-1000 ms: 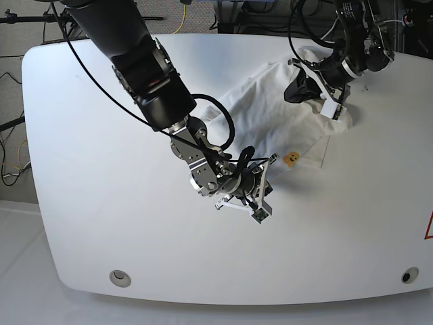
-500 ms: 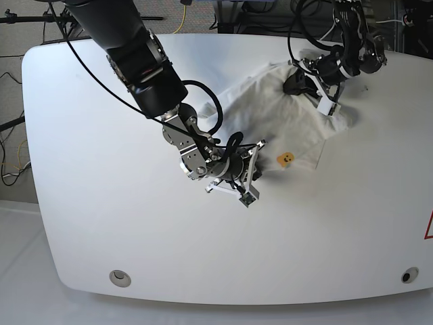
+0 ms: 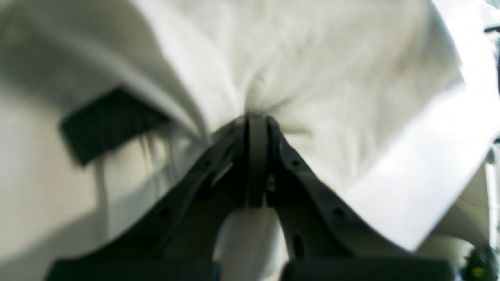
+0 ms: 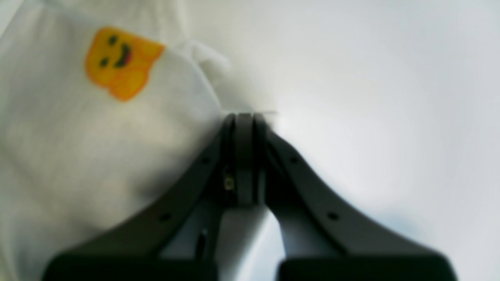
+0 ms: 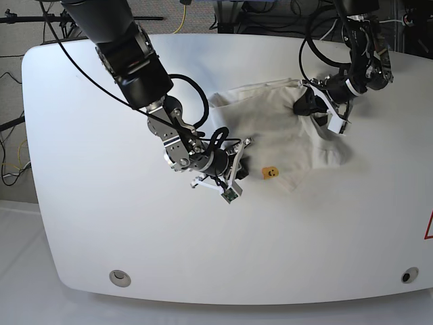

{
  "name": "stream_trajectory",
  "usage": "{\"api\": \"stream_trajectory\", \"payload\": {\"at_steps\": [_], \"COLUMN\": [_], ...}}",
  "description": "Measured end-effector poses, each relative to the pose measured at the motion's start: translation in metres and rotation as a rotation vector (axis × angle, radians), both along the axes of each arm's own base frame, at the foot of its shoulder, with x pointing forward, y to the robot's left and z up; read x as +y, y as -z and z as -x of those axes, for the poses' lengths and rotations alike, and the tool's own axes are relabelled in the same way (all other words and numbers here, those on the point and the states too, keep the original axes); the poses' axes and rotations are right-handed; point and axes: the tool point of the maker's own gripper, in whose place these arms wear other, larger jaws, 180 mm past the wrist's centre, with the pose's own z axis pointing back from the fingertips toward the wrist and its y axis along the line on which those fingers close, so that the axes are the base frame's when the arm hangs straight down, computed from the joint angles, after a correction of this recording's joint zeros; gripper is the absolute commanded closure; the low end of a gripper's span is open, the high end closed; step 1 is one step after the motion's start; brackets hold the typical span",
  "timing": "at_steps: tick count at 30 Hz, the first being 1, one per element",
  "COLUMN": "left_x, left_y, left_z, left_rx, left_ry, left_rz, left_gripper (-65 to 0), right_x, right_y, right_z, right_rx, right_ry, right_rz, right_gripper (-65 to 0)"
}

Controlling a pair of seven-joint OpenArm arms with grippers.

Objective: Fold the T-shirt properly
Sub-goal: 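Press the bundle with both grippers and pull its edges flat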

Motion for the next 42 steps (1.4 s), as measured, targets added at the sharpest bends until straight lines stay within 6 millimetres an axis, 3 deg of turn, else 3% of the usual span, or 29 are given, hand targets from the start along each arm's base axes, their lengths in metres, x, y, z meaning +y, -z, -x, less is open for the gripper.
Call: {"api": "stream_trajectory", "payload": {"at_steps": [20,27,42], "left_x": [0.007,-0.012,-0.044], "left_y": [-0.008,-0.011,-0.011], "left_z": [-0.076,-0.098,-0.119], "left_rx": [-0.02,-0.065,-0.121], "left_ry": [-0.041,-0.016,0.041], "left_rz": [0.017,0.036,0.08], "left_gripper": [0.0,0.0,0.0], "right_x": [-0.029,-0.041,-0.047], "right_y": [0.004,0.002,0.006], "right_z": [0.03,0.048,0.09], "right_rx": [0.039,0.027,0.032], "right_ry": [0.094,0.096,0.092], "right_rz": [-0.055,-0.044,-0.064], "right_gripper": [-0.6,-0.6,-0.6]}}
